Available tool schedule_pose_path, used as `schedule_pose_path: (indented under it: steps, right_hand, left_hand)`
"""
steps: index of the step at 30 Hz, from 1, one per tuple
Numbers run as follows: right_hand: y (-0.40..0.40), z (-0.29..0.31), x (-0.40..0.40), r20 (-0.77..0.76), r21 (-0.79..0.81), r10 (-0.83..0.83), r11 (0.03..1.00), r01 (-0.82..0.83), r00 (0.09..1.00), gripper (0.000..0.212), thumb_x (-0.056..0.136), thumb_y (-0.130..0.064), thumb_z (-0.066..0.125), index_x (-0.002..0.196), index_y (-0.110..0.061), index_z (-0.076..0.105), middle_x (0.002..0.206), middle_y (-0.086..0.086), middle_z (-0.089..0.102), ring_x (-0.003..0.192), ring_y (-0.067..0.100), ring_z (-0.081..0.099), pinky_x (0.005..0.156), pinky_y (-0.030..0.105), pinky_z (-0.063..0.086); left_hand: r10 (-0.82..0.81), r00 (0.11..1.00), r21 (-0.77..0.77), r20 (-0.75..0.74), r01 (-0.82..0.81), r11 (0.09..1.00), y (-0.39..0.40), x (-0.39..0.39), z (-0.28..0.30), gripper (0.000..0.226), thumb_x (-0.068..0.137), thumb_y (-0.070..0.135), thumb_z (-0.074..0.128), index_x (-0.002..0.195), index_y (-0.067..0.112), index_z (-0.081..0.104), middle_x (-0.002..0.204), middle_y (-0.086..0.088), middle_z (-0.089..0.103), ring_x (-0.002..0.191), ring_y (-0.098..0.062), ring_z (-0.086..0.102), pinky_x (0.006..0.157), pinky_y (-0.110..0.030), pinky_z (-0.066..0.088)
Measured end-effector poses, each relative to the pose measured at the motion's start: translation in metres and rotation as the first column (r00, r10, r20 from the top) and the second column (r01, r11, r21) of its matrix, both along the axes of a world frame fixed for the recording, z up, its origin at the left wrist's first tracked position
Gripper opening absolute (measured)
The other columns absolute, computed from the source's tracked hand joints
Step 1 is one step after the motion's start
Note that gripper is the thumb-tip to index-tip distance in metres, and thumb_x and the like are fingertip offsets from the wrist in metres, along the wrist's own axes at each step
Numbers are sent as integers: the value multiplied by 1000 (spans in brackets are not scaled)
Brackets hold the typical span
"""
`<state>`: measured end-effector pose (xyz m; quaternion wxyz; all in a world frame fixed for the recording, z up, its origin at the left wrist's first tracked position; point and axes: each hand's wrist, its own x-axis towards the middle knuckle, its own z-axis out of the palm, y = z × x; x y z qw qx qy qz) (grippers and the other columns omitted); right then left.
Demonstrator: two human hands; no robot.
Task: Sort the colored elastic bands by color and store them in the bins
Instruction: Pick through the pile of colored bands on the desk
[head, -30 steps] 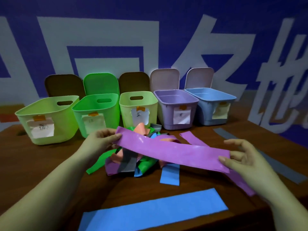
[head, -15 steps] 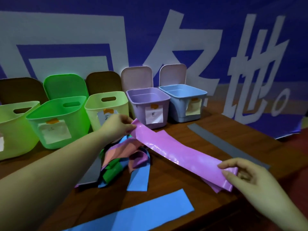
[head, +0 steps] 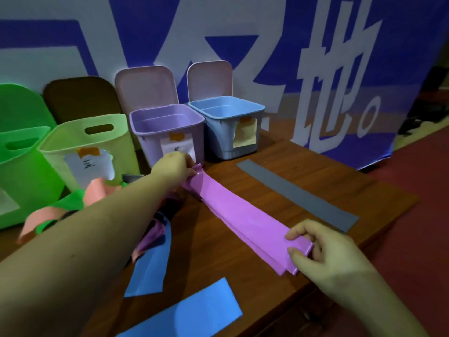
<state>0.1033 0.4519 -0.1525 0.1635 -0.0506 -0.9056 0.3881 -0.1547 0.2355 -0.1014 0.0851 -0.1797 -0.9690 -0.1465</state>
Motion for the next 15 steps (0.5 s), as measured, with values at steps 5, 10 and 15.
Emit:
schedule_pose_path:
  steps: [5,10,15]
  right_hand:
    - [5,-7,-6,37,81,-9,997,6,999,14,62,-39,56,75,-36,59,86,-37,53,73,-5,52,59,13,36]
    - [10,-8,-7,32,170,-16,985,11,999,25,58,-53,51,76,-39,60,87,-17,51,84,-1,48,76,15,37]
    - [12,0,-6,74,192,11,981,-25,997,26,63,-55,55,81,-37,62,93,-17,54,91,1,51,80,12,38]
  left_hand:
    - [11,1000,-81,29,-8,997,11,-13,-17,22,86,30,64,105,20,68,114,-9,63,103,-28,57,81,-35,45]
    - [12,998,-145,-59,-20,989,15,-6,-28,33,89,36,60,116,16,60,120,-11,54,109,-29,53,85,-37,43]
    - [-102,991,-91,-91,94,991,20,16,-6,23,89,27,60,110,19,63,117,-4,60,107,-24,55,82,-35,43]
